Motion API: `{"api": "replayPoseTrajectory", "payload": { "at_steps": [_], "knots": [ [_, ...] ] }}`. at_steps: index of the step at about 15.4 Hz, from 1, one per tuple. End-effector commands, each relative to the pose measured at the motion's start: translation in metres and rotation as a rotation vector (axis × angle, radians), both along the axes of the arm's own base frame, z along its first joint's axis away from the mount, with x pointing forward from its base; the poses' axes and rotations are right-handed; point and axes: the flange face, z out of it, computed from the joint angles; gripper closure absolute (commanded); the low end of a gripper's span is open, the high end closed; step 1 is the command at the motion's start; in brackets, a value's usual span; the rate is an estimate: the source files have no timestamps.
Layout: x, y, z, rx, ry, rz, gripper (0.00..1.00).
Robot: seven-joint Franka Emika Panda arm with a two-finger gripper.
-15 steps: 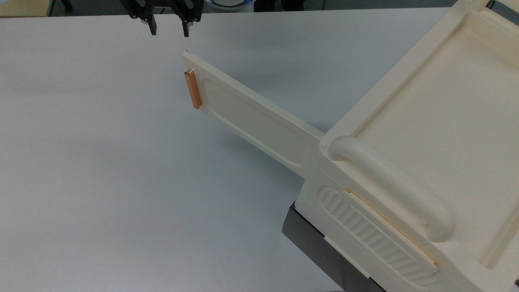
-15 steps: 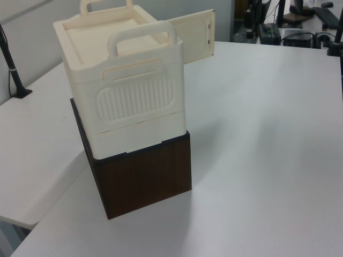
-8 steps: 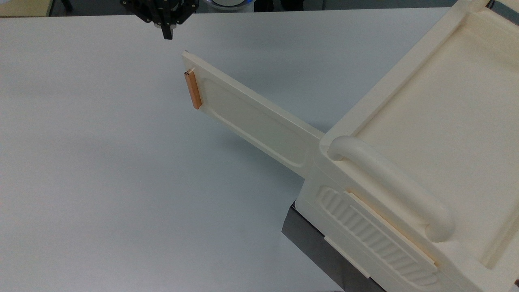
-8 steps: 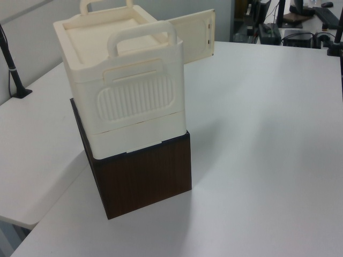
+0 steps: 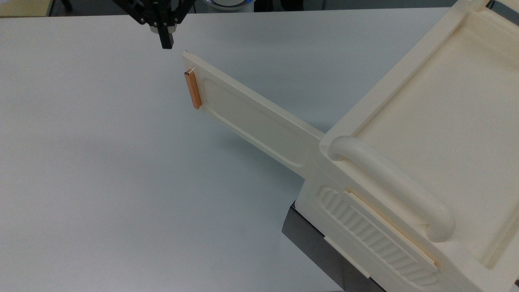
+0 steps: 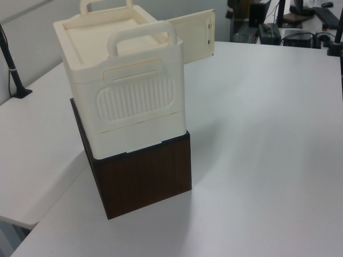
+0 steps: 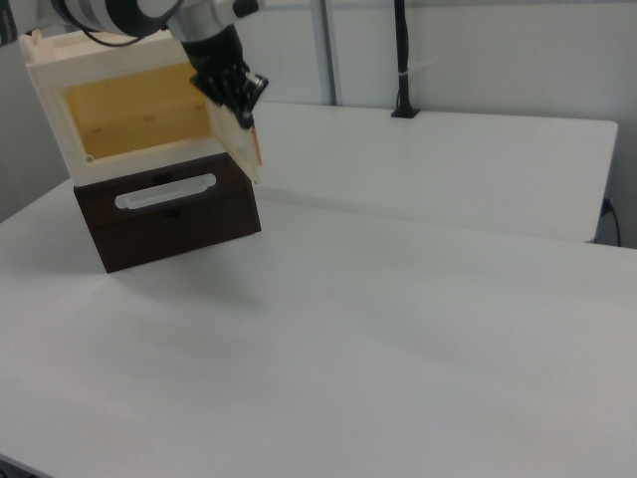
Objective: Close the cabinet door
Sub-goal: 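Push the door edge with the gripper, swinging it toward the cabinet body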
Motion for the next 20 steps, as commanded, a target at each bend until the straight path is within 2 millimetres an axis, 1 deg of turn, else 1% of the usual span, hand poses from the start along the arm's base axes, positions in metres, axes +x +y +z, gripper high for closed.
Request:
{"api": "replayPoseTrajectory", "payload": {
  "at_steps": [1, 6, 8, 11, 13, 15, 17, 19, 20],
  "knots": [
    [0.012, -0.003, 0.022, 0.047, -0.199, -0.025, 1.0],
    [0.022, -0.005, 0.025, 0.073, -0.294, -0.069, 1.0],
    [0.023, -0.001, 0.023, 0.071, -0.289, -0.062, 1.0],
    [0.022, 0.013, 0.019, 0.079, -0.262, -0.038, 1.0],
    [0.022, 0.038, 0.013, 0.081, -0.226, 0.005, 1.0],
    [0.02, 0.056, 0.007, 0.082, -0.185, 0.039, 1.0],
    [0.016, 0.08, 0.004, 0.085, -0.143, 0.078, 1.0],
    [0.005, 0.101, 0.007, 0.091, -0.089, 0.118, 1.0],
    [-0.002, 0.109, 0.013, 0.095, -0.082, 0.127, 1.0]
  ]
}}
